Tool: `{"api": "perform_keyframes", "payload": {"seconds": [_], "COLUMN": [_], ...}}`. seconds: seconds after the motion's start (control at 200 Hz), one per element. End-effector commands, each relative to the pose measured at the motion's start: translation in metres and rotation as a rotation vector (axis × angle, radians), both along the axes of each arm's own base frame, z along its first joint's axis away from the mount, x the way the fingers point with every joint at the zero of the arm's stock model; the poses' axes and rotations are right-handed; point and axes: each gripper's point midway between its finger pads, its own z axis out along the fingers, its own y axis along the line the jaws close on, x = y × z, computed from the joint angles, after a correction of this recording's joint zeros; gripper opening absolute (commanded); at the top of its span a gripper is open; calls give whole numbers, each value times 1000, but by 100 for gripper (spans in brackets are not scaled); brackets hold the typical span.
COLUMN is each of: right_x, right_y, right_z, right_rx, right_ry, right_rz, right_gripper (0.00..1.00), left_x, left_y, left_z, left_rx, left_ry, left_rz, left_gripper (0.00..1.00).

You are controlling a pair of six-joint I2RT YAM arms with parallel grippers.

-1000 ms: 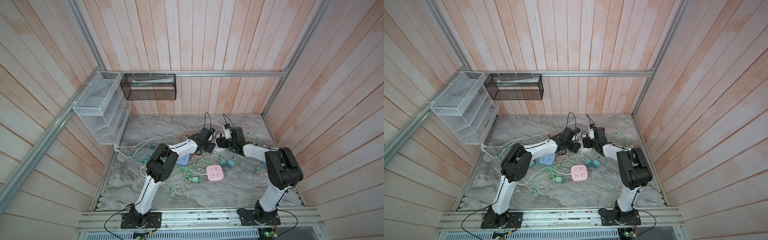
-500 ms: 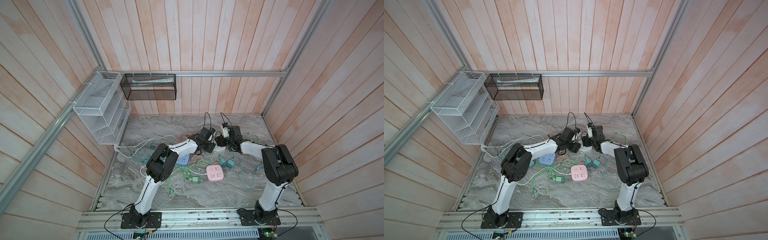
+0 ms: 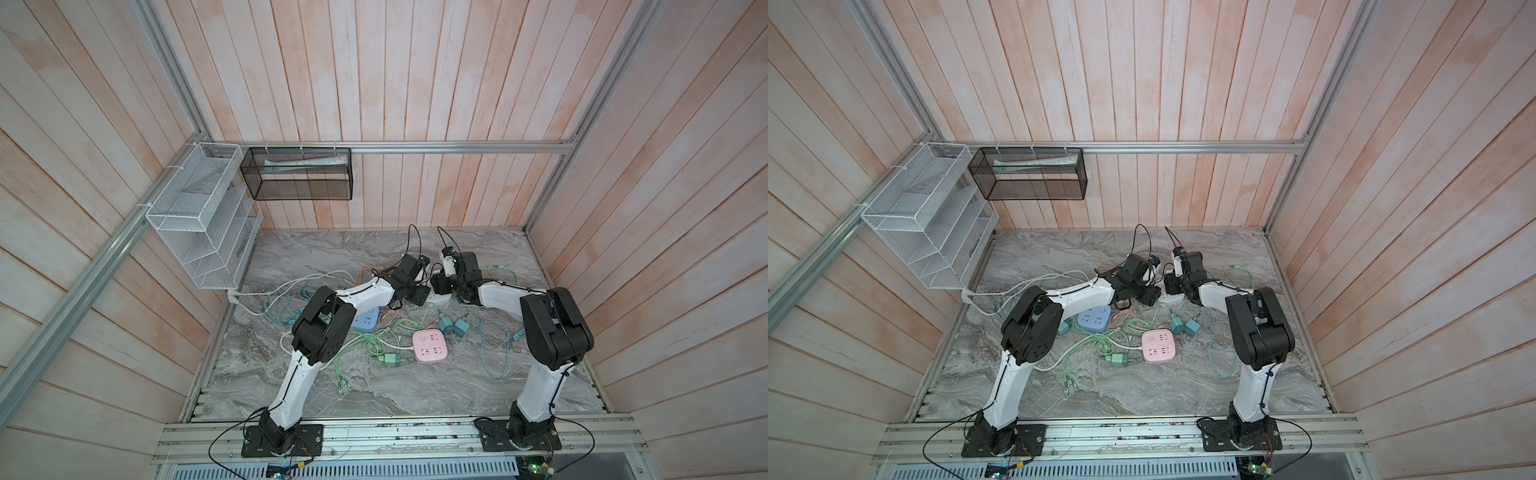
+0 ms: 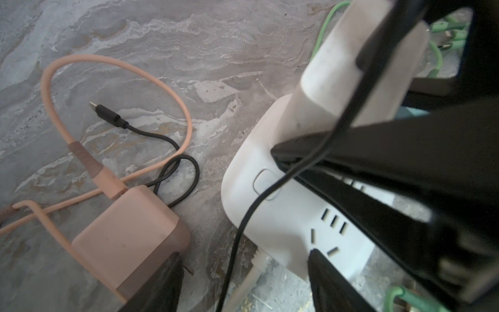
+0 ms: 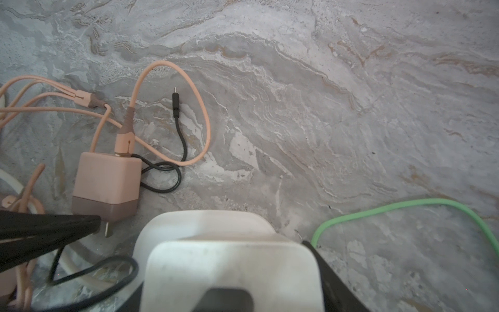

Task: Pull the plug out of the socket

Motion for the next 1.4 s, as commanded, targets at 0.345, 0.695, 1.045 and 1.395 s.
{"api": "perform_keyframes", "payload": {"seconds": [0.345, 0.695, 1.045, 1.395], "right_x": [-1, -1, 2, 3], "right_y": [-4, -2, 1, 12], "right_z": [-2, 6, 8, 16], "right_rx": [-40, -84, -199, -83], "right_ry": [10, -21, -44, -18], "right_rz": [-20, -21, -38, -18], "right_gripper": [48, 38, 35, 34], "left_x": [-12, -10, -10, -11], "left_y": [17, 16, 15, 17], "left_z": [-30, -35, -41, -44], "left_rx": [78, 95, 103, 115], "left_ry": [86, 103, 122, 126], "left_rz": [10, 13, 18, 21], "left_gripper": [75, 74, 74, 74]}}
